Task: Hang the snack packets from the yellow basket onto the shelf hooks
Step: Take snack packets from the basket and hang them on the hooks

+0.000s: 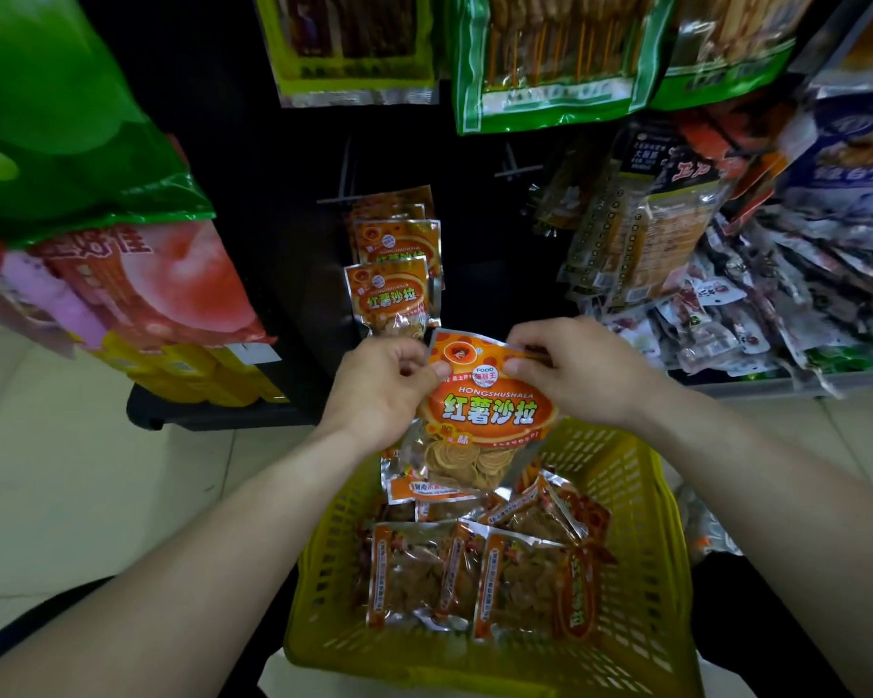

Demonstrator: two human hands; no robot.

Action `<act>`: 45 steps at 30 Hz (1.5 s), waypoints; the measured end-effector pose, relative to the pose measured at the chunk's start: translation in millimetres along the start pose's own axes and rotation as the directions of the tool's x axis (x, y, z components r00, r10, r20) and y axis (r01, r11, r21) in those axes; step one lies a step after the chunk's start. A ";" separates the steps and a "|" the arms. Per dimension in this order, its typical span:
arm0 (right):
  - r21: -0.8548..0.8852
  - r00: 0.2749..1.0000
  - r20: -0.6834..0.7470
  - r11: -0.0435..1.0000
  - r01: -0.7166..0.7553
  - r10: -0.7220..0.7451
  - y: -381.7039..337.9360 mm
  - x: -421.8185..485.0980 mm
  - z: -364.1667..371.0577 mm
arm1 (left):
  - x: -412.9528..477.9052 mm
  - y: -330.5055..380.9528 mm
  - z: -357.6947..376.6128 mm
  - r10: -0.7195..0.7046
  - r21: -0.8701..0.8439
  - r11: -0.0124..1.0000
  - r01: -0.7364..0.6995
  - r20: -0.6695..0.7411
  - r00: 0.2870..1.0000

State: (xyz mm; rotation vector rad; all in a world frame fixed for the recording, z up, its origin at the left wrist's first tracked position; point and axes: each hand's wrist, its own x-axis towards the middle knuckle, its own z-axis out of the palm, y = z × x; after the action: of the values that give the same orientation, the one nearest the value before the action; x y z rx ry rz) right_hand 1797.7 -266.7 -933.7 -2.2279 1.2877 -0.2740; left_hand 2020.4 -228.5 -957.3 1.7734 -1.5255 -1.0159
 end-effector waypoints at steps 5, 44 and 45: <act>-0.186 0.989 -0.149 0.982 -0.042 0.014 -16.3 4.0 -13.3 | -4.7 -2.6 -8.3 -0.025 -0.117 0.993 0.020 -0.042 0.999; -0.166 0.997 -0.079 0.986 -0.010 -0.003 30.3 285.1 126.4 | 177.3 -176.6 41.5 -0.266 0.481 0.857 0.187 0.102 0.958; -0.171 0.996 -0.084 0.985 -0.018 0.004 33.0 281.9 128.2 | 176.2 -178.2 41.6 -0.271 0.469 0.862 0.190 0.109 0.957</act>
State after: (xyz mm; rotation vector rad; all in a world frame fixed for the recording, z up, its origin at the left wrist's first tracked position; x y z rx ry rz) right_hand 1975.4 -473.2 -1084.4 -2.3743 1.4152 -0.2627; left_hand 2091.2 -368.5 -1157.1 2.2917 -1.8011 -1.0008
